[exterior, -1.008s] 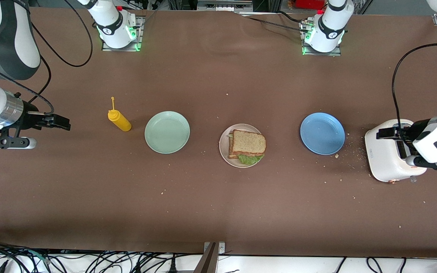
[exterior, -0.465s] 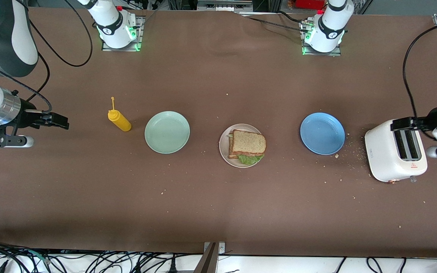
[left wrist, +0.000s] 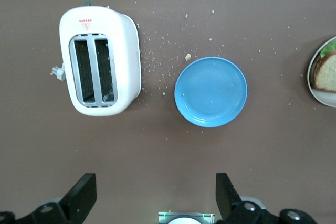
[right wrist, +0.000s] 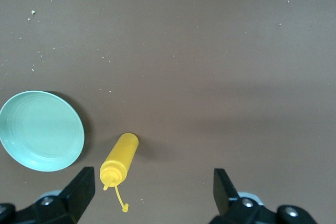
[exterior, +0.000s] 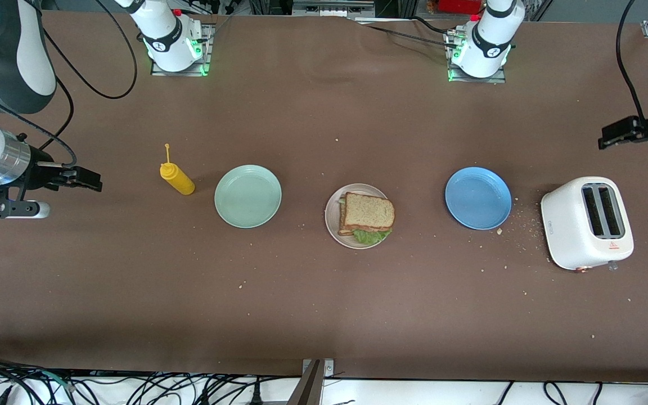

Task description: Make sandwich in beige plate with both arms

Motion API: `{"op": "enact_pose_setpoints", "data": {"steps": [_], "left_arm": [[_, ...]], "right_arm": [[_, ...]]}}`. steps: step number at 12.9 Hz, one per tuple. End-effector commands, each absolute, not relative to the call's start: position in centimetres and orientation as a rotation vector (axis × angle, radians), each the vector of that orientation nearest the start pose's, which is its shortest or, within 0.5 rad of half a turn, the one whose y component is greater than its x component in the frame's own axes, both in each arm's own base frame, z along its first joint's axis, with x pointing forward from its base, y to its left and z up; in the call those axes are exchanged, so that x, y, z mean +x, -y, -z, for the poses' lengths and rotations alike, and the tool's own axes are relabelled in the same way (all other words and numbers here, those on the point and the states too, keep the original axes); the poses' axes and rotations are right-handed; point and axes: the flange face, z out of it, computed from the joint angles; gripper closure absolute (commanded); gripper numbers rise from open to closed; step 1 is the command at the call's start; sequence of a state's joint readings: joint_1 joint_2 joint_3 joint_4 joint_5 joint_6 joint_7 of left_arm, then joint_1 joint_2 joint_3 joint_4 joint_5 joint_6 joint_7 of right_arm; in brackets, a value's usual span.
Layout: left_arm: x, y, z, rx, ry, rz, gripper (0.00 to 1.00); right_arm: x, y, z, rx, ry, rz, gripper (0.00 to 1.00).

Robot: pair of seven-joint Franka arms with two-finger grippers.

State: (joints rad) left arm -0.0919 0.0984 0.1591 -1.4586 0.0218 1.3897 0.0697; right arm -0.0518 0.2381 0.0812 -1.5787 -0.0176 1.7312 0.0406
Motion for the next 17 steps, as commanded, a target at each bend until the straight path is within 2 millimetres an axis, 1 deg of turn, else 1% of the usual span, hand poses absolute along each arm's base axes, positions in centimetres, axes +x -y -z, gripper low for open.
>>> {"op": "enact_pose_setpoints", "data": {"steps": [1, 4, 6, 7, 10, 14, 17], "left_arm": [[54.5, -2.2, -61.8, -3.074, -0.015, -0.223, 0.00], [54.4, -1.4, -62.4, -3.086, -0.009, -0.201, 0.00], [54.1, -1.4, -63.2, -3.093, -0.012, -0.177, 0.00], [54.1, -1.1, -63.2, -3.092, -0.016, -0.175, 0.00], [54.8, -0.8, -63.0, -3.092, -0.024, -0.155, 0.00], [55.4, -0.8, -63.1, -3.095, -0.028, -0.096, 0.00], [55.8, -0.6, -62.6, -3.114, -0.034, -0.099, 0.00]], "right_arm": [[62.1, -1.3, -50.3, -3.128, -0.029, -0.136, 0.00], [62.1, -1.3, -50.3, -3.127, -0.029, -0.136, 0.00], [62.1, -1.3, -50.2, -3.127, -0.029, -0.138, 0.00], [62.1, -1.3, -50.2, -3.127, -0.029, -0.139, 0.00], [61.3, -1.4, -51.3, -3.129, -0.034, -0.158, 0.00], [59.7, -1.3, -53.3, -3.141, -0.087, -0.187, 0.00], [59.5, -1.3, -53.6, -3.142, -0.087, -0.194, 0.00]]}}
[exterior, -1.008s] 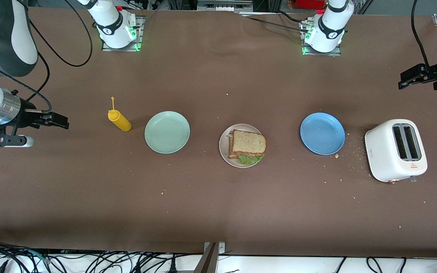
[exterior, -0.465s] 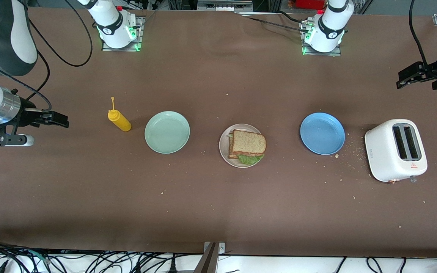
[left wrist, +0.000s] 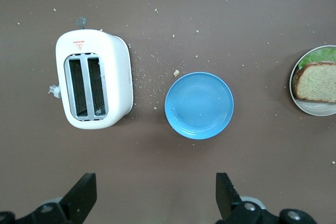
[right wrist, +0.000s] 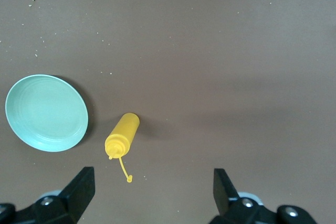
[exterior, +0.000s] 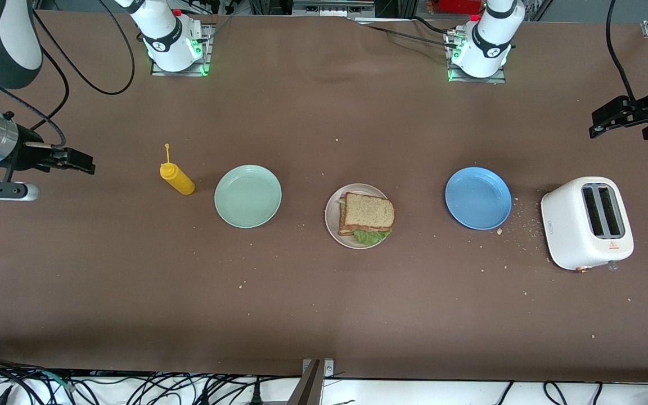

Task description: Make sandwich in beige plate with both arms

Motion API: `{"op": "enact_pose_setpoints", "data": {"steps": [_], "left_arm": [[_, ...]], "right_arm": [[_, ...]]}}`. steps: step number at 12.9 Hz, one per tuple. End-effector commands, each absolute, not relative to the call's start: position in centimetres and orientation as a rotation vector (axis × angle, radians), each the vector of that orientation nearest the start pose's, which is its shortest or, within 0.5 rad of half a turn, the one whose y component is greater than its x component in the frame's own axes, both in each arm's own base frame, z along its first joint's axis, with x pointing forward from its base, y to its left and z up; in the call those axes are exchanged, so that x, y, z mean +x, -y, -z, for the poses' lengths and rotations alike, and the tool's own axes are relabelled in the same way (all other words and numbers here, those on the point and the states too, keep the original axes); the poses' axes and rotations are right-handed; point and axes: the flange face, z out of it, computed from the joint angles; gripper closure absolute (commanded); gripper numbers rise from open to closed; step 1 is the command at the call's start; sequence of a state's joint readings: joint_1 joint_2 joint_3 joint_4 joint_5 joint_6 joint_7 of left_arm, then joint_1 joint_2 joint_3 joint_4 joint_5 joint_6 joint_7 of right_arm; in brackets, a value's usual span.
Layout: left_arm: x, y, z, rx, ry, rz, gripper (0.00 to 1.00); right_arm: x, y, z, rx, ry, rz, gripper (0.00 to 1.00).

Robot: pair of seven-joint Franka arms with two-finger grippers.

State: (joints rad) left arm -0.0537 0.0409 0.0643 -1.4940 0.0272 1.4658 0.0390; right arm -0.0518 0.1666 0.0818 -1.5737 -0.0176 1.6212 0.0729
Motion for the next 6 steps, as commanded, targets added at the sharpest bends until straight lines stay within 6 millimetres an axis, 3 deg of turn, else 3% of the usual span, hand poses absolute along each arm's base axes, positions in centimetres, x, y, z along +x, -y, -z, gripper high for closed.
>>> {"op": "enact_pose_setpoints", "data": {"steps": [1, 6], "left_arm": [[55.84, -0.54, -62.42, -3.123, -0.032, -0.101, 0.00], [56.40, -0.57, -61.76, -3.118, -0.046, -0.116, 0.00]], "right_arm": [[59.45, -1.34, -53.58, -3.142, -0.087, -0.194, 0.00], [59.51, -1.35, -53.63, -3.140, -0.083, -0.192, 0.00]]}}
